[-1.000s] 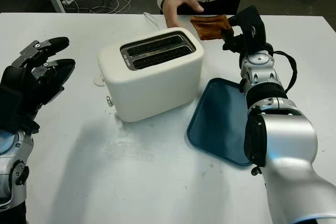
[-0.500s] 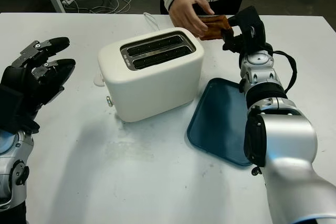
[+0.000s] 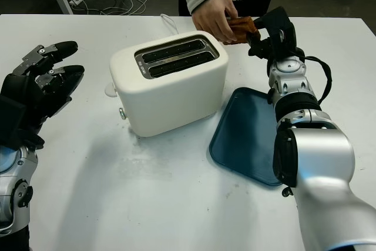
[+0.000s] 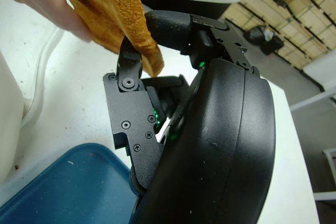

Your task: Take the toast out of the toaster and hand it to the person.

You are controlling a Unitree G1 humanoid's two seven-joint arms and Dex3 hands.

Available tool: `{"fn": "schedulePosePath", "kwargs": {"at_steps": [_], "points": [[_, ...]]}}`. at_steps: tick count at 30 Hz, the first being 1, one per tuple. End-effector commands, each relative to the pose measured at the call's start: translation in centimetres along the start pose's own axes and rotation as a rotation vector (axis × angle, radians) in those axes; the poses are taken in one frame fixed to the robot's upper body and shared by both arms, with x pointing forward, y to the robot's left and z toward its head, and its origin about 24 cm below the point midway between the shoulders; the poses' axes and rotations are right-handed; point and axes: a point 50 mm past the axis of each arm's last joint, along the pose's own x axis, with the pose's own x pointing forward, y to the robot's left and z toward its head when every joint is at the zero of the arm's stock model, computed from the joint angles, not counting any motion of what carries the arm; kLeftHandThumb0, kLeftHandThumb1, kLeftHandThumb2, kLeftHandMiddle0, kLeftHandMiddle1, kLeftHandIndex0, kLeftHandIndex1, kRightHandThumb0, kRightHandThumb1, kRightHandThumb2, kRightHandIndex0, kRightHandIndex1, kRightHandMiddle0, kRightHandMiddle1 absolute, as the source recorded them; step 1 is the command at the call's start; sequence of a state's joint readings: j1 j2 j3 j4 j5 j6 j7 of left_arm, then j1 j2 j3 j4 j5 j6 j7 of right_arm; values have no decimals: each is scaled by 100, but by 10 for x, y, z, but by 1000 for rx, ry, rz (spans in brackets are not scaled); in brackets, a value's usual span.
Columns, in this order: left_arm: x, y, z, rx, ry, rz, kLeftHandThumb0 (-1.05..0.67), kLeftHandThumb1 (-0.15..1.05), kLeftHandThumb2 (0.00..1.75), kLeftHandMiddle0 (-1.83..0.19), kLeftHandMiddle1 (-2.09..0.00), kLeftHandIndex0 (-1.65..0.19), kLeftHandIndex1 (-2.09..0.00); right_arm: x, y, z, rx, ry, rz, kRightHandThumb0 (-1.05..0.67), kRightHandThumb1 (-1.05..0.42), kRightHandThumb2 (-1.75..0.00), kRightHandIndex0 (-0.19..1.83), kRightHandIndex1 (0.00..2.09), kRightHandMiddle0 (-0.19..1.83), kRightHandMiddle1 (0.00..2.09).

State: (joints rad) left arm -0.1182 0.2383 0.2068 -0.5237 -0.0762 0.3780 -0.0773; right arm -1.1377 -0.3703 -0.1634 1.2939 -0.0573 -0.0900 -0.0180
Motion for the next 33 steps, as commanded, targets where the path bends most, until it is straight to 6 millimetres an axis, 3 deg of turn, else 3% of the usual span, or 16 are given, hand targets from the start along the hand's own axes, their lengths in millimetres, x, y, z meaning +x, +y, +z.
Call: {"fn": "schedulePosePath", "kwargs": {"at_steps": [1, 3, 4, 5, 7, 8, 10, 15, 20, 24, 26, 29, 33], "points": [[-1, 1, 0, 18, -1, 3, -71, 92, 14, -27, -85, -40, -49, -1, 2, 0, 13, -45, 22, -18, -92, -39, 69, 175, 46, 175], [-1, 1, 0, 14, -3, 3, -71, 92, 14, -27, -86, -40, -49, -2, 1, 1, 41, -73, 57, -21, -92, -41, 70, 175, 47, 175], [-1, 1, 0, 10, -4, 1, -70, 92, 14, -26, -86, -40, -49, -2, 1, 3, 62, -87, 91, -35, -92, -35, 68, 167, 50, 161], [-2, 1, 0, 10, -3, 0, -70, 92, 14, -26, -86, -39, -49, -3, 1, 4, 66, -104, 142, -46, -92, -32, 68, 145, 58, 130], [-2, 1, 0, 13, 0, 1, -70, 92, 14, -26, -86, -39, -49, -5, -1, 7, 32, -144, 248, -69, -92, -35, 37, 67, 45, 40], [-2, 1, 0, 16, 0, 1, -70, 92, 14, -26, -86, -39, -49, -6, -2, 7, 17, -157, 281, -75, -92, -35, 28, 46, 39, 20], [-2, 2, -1, 11, 1, 0, -70, 92, 14, -25, -86, -39, -49, -8, -4, 6, 2, -182, 312, -79, -92, -36, 15, 21, 26, 4], [-2, 1, -1, 10, 3, 3, -70, 92, 14, -26, -86, -40, -49, -12, -11, 4, -21, -219, 334, -77, -92, -40, 1, 2, 10, 0], [-2, 1, -1, 7, -3, 2, -68, 92, 14, -26, -86, -40, -49, -18, -22, 1, -95, -270, 319, -83, -92, -39, 0, 0, 0, 0], [-4, 1, -1, 7, -4, 6, -69, 92, 13, -26, -87, -40, -50, -32, -35, -15, -134, -306, 246, -84, -92, -35, 0, 0, 0, 0], [-6, 1, -1, 4, -6, 7, -69, 92, 14, -25, -87, -39, -50, -51, -42, -28, -156, -347, 169, -83, -92, -33, 1, 0, 0, 0], [-10, 2, -1, 5, -15, 13, -70, 92, 15, -26, -89, -40, -51, -98, -44, -51, -97, -378, 103, -74, -92, -30, 8, 4, 10, 4], [-20, 1, -6, -27, -7, 27, -70, 92, 16, -26, -90, -40, -52, -156, -28, -70, 1, -398, 116, -69, -92, -24, 15, 5, 18, 6]]}}
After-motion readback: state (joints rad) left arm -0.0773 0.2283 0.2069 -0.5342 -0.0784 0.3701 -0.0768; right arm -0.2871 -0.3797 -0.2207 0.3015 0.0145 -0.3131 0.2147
